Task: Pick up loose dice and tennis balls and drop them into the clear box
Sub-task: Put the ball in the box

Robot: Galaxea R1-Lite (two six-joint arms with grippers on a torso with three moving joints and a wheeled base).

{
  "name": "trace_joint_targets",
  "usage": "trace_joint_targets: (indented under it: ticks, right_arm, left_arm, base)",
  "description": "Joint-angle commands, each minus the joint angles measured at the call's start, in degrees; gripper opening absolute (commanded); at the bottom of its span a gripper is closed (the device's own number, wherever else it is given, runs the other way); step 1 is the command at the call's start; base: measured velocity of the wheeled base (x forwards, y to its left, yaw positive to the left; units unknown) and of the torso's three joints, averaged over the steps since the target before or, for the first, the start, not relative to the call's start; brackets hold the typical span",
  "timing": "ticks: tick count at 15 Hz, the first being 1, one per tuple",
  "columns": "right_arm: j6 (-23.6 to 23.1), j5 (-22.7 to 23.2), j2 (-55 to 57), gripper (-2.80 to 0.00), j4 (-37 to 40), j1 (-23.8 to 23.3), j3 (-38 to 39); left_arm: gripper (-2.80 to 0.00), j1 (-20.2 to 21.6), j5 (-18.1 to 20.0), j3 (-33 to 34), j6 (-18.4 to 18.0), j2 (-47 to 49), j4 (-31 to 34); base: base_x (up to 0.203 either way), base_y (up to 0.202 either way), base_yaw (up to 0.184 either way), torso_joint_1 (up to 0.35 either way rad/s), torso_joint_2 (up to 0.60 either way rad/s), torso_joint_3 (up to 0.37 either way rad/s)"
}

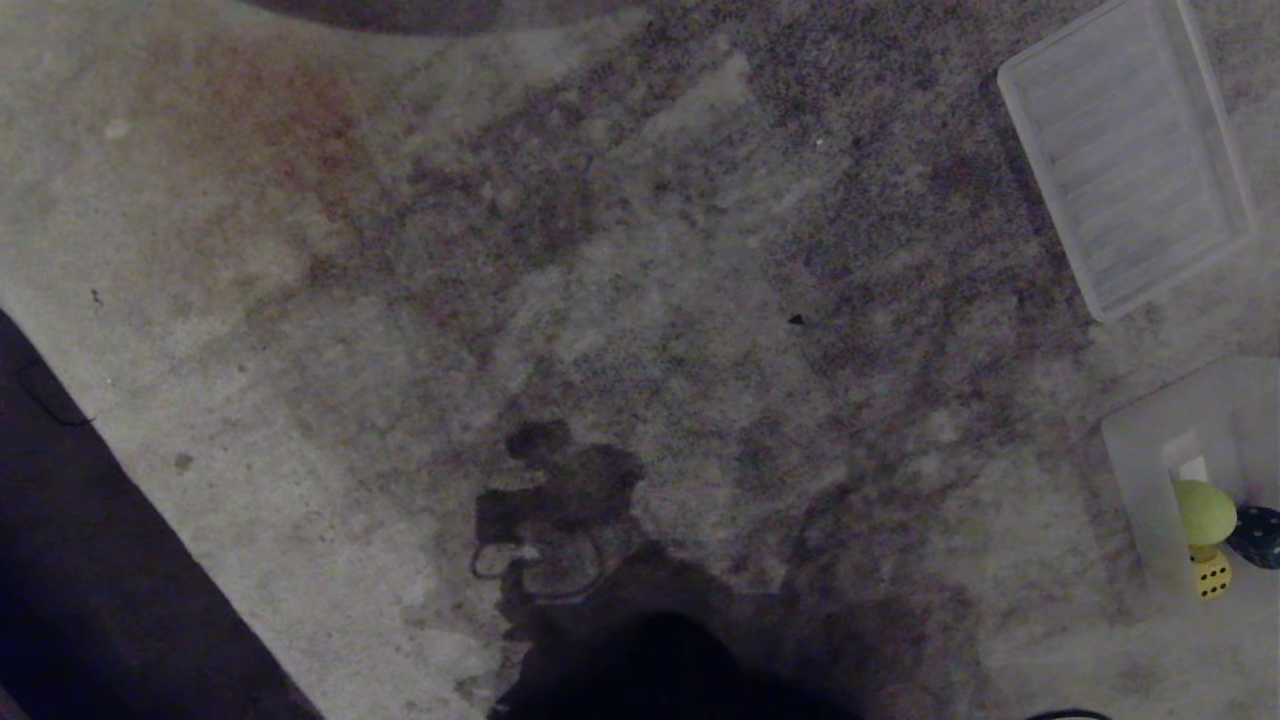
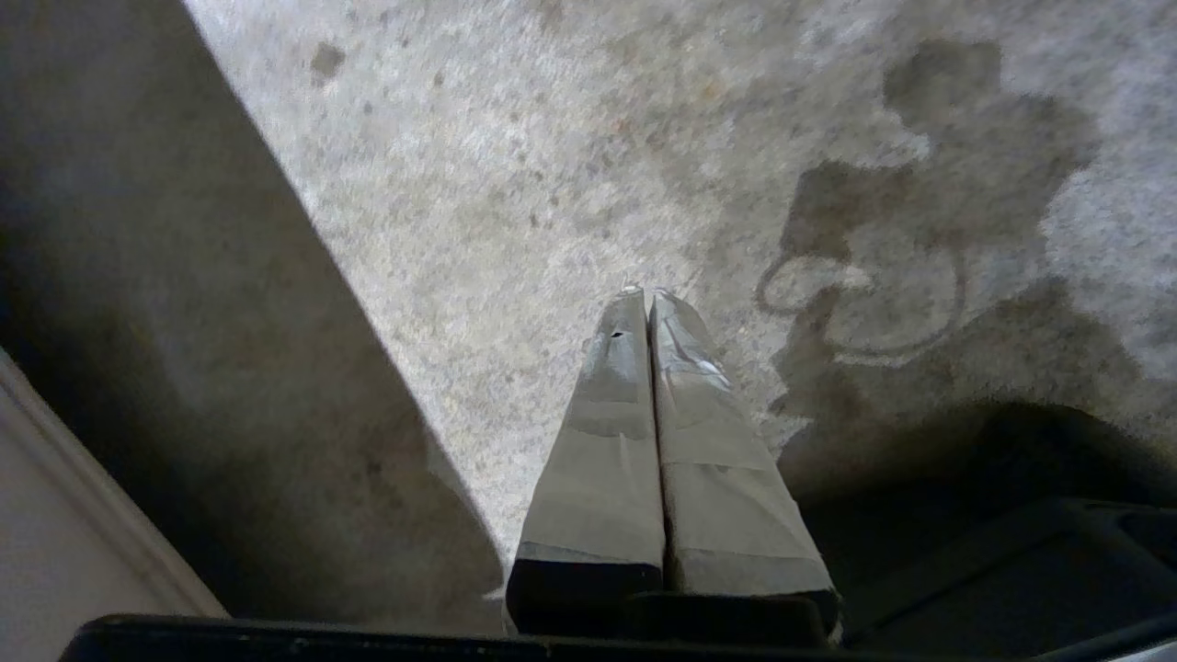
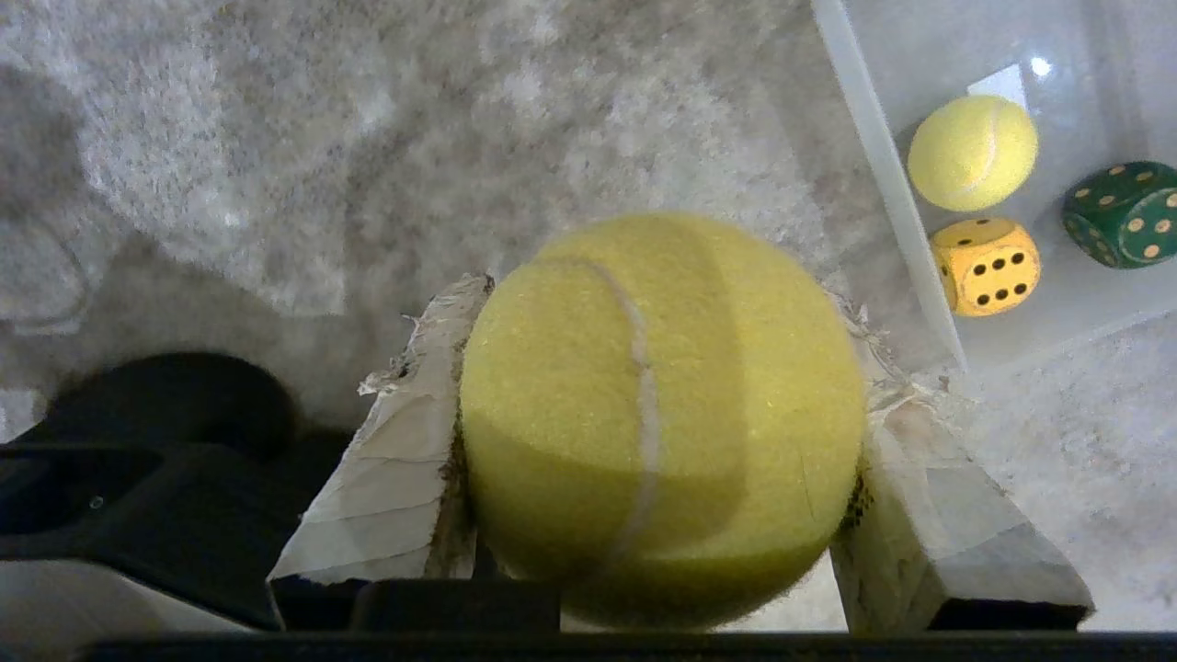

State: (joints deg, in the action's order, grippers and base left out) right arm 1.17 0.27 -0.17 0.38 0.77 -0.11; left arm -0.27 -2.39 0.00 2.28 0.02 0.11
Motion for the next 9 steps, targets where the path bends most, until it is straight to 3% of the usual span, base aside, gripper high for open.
trace_joint_targets:
  ticks: [1, 3, 9]
  right_arm:
    - [0.1, 0.0, 0.2, -2.8, 0.0, 0.0, 0.0]
    - [0.1, 0.0, 0.2, -2.8, 0.0, 0.0, 0.0]
    - [0.1, 0.0, 0.2, -2.8, 0.0, 0.0, 0.0]
  left_arm:
    - [-2.8, 0.0, 0.1, 0.1, -0.1, 0.1, 0.0]
    - [-2.8, -0.1, 0.1, 0.1, -0.1, 0.1, 0.0]
    - [-2.8, 0.0, -0.1, 0.1, 0.3, 0.1, -0.1]
  base:
    - [0.0, 0.0, 0.0, 0.0, 0.0, 0.0]
    - [-0.004, 0.007, -0.096, 0.002, 0.0, 0.0]
    - [0.001, 0.011, -0.163, 0.003, 0.0, 0.004]
